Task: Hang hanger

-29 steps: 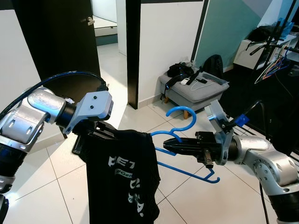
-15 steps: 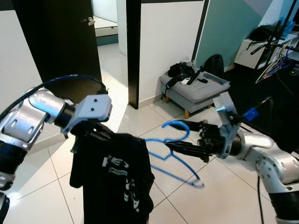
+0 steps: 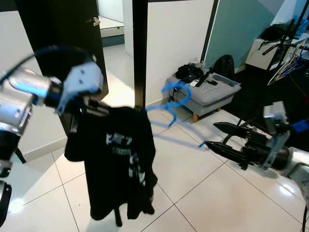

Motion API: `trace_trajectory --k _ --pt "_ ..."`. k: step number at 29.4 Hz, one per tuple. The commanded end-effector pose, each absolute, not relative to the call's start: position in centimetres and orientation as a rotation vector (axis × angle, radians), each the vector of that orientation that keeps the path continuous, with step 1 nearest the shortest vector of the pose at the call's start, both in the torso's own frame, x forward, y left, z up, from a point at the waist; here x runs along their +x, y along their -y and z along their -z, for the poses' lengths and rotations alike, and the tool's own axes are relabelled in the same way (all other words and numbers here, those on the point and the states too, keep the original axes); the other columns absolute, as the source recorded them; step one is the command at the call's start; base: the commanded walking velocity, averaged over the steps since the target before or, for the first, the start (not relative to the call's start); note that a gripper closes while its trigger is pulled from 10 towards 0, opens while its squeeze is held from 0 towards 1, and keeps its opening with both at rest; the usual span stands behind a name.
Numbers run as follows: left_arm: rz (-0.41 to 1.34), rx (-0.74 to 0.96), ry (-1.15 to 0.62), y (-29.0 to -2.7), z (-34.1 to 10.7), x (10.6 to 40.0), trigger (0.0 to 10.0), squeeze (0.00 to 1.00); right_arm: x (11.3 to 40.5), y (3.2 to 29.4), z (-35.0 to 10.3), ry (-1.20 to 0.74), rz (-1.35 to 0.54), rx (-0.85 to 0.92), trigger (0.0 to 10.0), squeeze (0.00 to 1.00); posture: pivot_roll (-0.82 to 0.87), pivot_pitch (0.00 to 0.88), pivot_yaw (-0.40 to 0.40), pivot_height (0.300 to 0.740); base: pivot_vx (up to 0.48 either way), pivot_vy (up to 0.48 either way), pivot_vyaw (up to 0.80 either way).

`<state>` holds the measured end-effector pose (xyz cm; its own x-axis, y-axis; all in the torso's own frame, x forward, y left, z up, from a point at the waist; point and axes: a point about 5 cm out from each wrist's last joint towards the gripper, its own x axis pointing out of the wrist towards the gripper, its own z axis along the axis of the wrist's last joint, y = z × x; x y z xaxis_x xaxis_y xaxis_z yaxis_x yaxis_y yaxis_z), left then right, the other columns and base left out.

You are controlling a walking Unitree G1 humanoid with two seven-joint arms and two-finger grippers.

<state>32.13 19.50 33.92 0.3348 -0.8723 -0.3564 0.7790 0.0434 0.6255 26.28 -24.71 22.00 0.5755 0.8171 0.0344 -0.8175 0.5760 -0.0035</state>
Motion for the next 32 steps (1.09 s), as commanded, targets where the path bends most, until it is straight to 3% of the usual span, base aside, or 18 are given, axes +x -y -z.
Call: trace_trajectory --k 1,4,5,6,8,9,10,21,26,32 --pt "1.271 0.821 0.186 -19.3 -34.7 32.0 0.0 0.0 26.0 24.4 -21.9 0.032 -0.972 0.03 10.0 0.0 -0.01 0.0 0.01 0.74 0.0 0.0 0.0" --pt "1.28 0.776 0.289 -18.8 -36.4 31.7 0.0 0.0 25.4 23.7 -20.4 0.003 -0.991 0.086 10.0 0.0 -0.01 0.0 0.009 0.74 0.0 0.0 0.0" --pt "1.282 0.764 0.32 -18.6 -36.9 31.6 0.8 0.0 25.3 23.4 -20.0 -0.005 -0.992 0.102 10.0 0.0 -0.01 0.0 0.011 0.74 0.0 0.0 0.0" --pt "1.283 0.755 0.34 -18.5 -37.3 31.6 5.9 0.0 25.3 23.3 -19.7 -0.01 -0.992 0.111 10.0 0.0 -0.01 0.0 0.011 0.74 0.0 0.0 0.0" --pt "1.291 0.747 0.365 -18.4 -37.7 31.4 5.9 0.0 25.3 23.0 -19.2 -0.014 -0.988 0.13 10.0 0.0 -0.01 0.0 0.011 0.74 0.0 0.0 0.0" --pt "1.3 0.736 0.393 -18.2 -38.3 31.2 8.6 0.0 25.4 22.8 -18.7 -0.016 -0.985 0.154 10.0 0.0 -0.01 0.0 0.014 0.74 0.0 0.0 0.0" --pt "1.304 0.732 0.414 -18.1 -38.7 31.1 9.9 0.0 25.4 22.6 -18.4 -0.017 -0.984 0.172 10.0 0.0 -0.01 0.0 0.014 0.74 0.0 0.0 0.0" --pt "1.279 0.772 0.411 -18.1 -39.1 31.4 10.0 0.0 25.7 23.9 -18.9 0.068 -0.895 0.224 10.0 0.0 -0.02 0.0 0.026 0.74 0.0 0.0 0.0" --pt "1.277 0.916 0.176 -19.2 -34.9 32.4 10.0 0.0 25.8 24.9 -21.5 0.198 -0.853 0.248 10.0 0.0 -0.03 0.0 0.028 0.74 0.0 0.0 0.0" --pt "1.321 0.982 0.047 -19.2 -32.1 32.5 10.0 0.0 26.1 24.8 -22.6 0.243 -0.83 0.231 10.0 0.0 -0.03 0.0 0.026 0.74 0.0 0.0 0.0"
